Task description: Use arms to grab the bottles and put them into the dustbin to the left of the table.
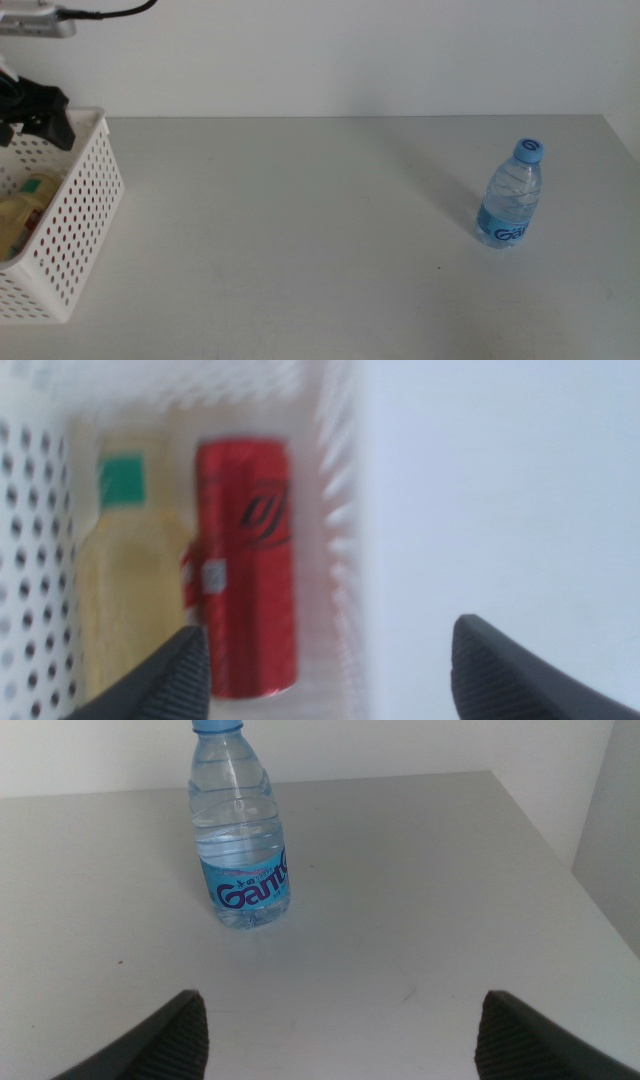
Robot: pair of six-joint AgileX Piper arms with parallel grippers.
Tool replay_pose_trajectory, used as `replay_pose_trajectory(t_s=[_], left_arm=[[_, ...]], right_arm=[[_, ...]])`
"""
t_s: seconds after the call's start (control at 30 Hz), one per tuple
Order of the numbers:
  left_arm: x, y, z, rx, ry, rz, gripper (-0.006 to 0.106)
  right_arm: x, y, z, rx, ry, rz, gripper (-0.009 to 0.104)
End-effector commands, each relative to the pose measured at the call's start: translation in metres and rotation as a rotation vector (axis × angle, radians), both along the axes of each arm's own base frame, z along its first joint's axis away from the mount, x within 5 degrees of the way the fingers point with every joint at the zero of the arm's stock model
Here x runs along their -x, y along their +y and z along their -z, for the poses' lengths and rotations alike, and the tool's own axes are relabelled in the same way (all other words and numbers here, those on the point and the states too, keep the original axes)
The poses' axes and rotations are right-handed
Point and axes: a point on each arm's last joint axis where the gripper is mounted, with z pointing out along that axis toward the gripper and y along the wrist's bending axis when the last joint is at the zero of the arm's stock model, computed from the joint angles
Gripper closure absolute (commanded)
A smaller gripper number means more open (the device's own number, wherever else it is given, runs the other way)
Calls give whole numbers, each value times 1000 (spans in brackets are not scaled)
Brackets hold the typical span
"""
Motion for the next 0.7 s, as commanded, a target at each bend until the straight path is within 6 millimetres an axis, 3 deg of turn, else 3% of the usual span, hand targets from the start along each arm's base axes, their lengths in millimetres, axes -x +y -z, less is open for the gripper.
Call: replay_pose_trajectory(t_s=[0.0, 0.17, 0.27, 0.47, 0.67], left_arm=[[15, -25, -45, 5, -178, 56, 25], [51, -70, -84, 16, -363, 186, 29], [80, -87, -94, 17, -485, 251, 29], [143, -104, -96, 34, -783, 342, 28], [181, -111, -76, 141, -928, 354, 28]], right_arm=[[0, 0, -12, 16, -109, 3, 1], [0, 0, -12, 16, -109, 3, 1], [0, 0, -12, 16, -109, 3, 1], [0, 0, -12, 16, -109, 3, 1], [0, 0, -12, 16, -109, 3, 1]])
